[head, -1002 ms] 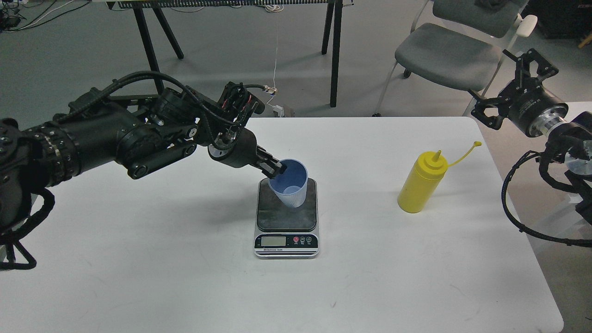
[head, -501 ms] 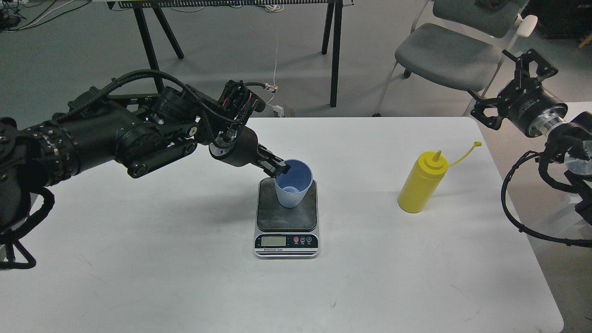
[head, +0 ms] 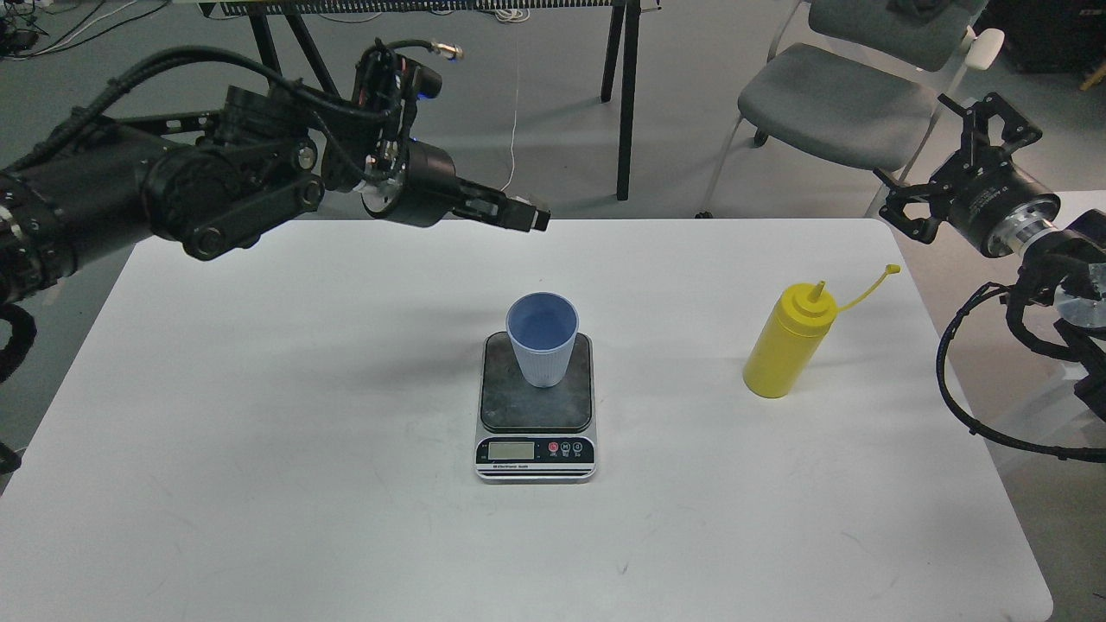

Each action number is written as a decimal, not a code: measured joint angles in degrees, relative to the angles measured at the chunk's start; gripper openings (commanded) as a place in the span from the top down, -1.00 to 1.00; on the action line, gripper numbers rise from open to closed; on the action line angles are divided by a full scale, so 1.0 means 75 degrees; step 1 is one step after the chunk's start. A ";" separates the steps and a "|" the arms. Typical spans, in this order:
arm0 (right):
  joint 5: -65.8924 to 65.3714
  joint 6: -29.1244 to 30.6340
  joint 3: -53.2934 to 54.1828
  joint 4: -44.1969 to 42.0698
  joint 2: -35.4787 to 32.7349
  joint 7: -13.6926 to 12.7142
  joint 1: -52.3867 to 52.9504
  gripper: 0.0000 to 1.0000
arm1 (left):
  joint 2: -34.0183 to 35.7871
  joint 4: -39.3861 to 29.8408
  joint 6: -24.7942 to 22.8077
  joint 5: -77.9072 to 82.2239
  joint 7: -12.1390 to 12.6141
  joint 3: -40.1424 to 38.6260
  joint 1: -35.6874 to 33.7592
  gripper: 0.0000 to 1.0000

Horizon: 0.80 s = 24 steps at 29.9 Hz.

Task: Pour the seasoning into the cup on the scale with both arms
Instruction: 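Open the left gripper and lift it away from the cup, then move the right gripper down to the yellow squeeze bottle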

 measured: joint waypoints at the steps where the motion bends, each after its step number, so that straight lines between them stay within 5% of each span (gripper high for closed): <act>1: 0.0000 0.0000 0.0000 -0.0002 0.0000 0.0000 0.0000 -0.99 | 0.0127 0.0077 0.0000 -0.0429 0.0000 -0.0176 -0.0016 -0.43; 9: 0.0049 0.0000 0.0177 0.0003 -0.0097 -0.0021 -0.0076 -0.99 | 0.1186 0.1625 0.0002 -0.5262 0.0001 -0.2089 0.0676 -0.43; 17: 0.0126 0.0000 0.0530 0.0682 -0.0817 0.0030 -0.0319 -0.97 | 0.1046 0.3438 0.0002 -0.7998 0.0001 -0.2938 0.2043 -0.44; 24: 0.0354 0.0000 0.0858 0.1247 -0.1861 0.1081 -0.1179 -0.98 | 0.0612 0.4233 0.0005 -0.8641 0.0001 -0.3982 0.3432 -0.45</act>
